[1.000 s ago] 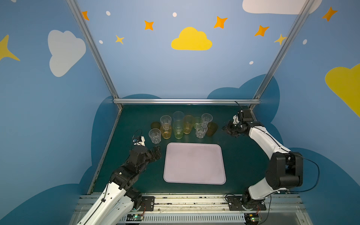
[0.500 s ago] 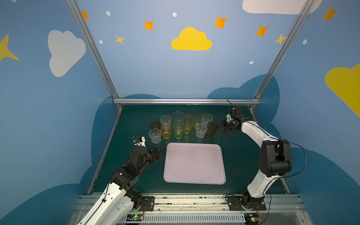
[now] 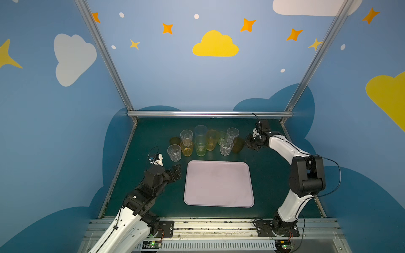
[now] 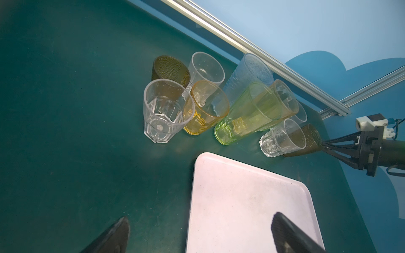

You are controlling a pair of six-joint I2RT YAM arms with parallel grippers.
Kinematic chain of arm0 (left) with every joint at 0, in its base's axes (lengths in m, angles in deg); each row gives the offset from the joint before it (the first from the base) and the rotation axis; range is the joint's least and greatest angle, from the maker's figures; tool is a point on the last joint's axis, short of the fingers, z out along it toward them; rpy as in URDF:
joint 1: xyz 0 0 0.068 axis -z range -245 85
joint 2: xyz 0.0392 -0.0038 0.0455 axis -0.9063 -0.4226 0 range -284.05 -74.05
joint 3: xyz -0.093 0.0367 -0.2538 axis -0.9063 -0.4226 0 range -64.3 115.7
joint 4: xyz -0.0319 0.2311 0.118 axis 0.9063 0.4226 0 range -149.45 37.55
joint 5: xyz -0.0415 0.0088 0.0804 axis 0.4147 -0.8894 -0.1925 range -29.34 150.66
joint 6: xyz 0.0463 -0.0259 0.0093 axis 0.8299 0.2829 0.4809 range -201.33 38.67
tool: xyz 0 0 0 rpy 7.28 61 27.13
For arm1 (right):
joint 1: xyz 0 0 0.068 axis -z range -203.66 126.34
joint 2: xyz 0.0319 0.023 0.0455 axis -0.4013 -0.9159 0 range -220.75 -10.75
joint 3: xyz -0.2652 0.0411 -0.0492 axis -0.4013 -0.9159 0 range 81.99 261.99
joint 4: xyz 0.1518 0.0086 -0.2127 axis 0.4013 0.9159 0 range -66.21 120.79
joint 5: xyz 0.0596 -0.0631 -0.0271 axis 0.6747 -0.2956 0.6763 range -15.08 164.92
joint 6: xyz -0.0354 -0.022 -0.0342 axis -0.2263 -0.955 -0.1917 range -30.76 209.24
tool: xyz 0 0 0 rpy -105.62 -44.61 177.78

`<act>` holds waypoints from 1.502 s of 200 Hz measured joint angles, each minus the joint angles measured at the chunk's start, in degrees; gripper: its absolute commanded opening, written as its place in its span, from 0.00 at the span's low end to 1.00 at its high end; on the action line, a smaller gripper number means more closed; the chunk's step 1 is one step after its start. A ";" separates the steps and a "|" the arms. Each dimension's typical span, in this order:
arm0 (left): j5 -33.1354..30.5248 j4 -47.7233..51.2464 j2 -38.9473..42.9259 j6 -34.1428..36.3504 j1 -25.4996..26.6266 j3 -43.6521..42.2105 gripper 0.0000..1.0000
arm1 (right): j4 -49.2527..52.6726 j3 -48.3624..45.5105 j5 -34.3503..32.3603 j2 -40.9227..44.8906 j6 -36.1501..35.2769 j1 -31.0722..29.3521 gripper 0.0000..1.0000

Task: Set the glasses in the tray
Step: 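Grasp the amber textured cup with the right gripper while the left gripper hovers, then lift the amber textured cup and carry it over the tray's near corner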

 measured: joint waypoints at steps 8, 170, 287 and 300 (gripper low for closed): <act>-0.07 -0.02 0.26 -0.02 -0.02 -0.24 1.00 | 0.00 0.00 -0.35 -0.02 -0.24 -0.04 0.21; -0.98 0.46 0.44 -0.20 0.00 -0.72 1.00 | 1.62 0.07 -5.16 -2.58 -0.09 -0.31 0.00; 0.07 0.31 0.24 -0.22 0.00 -1.73 1.00 | 12.66 -6.05 -8.59 15.85 -5.09 -1.49 0.00; 0.59 0.04 0.11 -0.22 0.00 -1.73 1.00 | 15.23 -6.05 -9.88 18.03 -6.69 -2.80 0.00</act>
